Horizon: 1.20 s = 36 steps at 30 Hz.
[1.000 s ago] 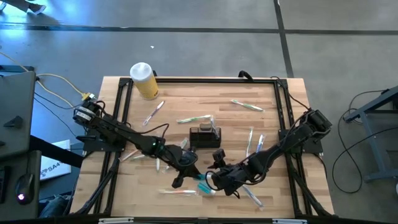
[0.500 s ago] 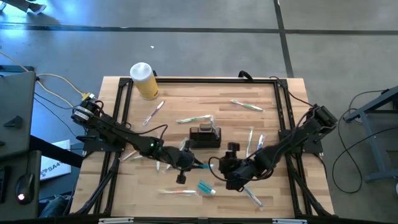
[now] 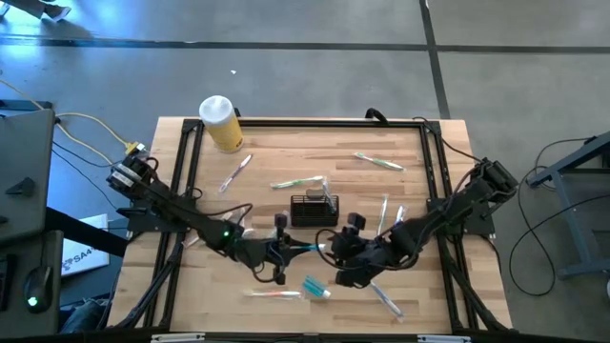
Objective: Pick & Place toothbrushing station
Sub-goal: Put the mouthwash into the wire organizer
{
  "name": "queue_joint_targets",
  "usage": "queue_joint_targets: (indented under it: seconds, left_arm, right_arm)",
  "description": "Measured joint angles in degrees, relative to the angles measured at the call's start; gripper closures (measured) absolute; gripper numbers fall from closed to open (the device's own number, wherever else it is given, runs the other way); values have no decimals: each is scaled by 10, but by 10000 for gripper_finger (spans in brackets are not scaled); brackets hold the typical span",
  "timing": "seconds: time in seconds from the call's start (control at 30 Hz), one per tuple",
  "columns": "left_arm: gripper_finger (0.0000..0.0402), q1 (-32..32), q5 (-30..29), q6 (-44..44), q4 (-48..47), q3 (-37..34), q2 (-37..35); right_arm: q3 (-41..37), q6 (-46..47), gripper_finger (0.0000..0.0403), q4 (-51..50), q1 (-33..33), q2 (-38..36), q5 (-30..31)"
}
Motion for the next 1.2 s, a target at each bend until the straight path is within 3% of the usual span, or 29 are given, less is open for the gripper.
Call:
queue_joint_targets:
  seconds: [0.33,0.63,0.83,1.13,1.2]
  left_arm:
    - [383,0,-5,-2,-10,0,0]
    - [383,0,-17,-2,-3,0,0]
    - [383,0,-17,-2,0,0,0]
    - [384,0,-18,-4,1,0,0]
    - [384,0,-18,-4,0,0,0]
  right_arm:
    - [0,-59,178,69,-5,0,-34]
    - [0,-60,181,66,-21,4,-44]
    - [0,-61,209,64,-24,4,-46]
    - [0,-65,315,58,-25,4,-57]
    - [0,-67,315,55,-25,4,-55]
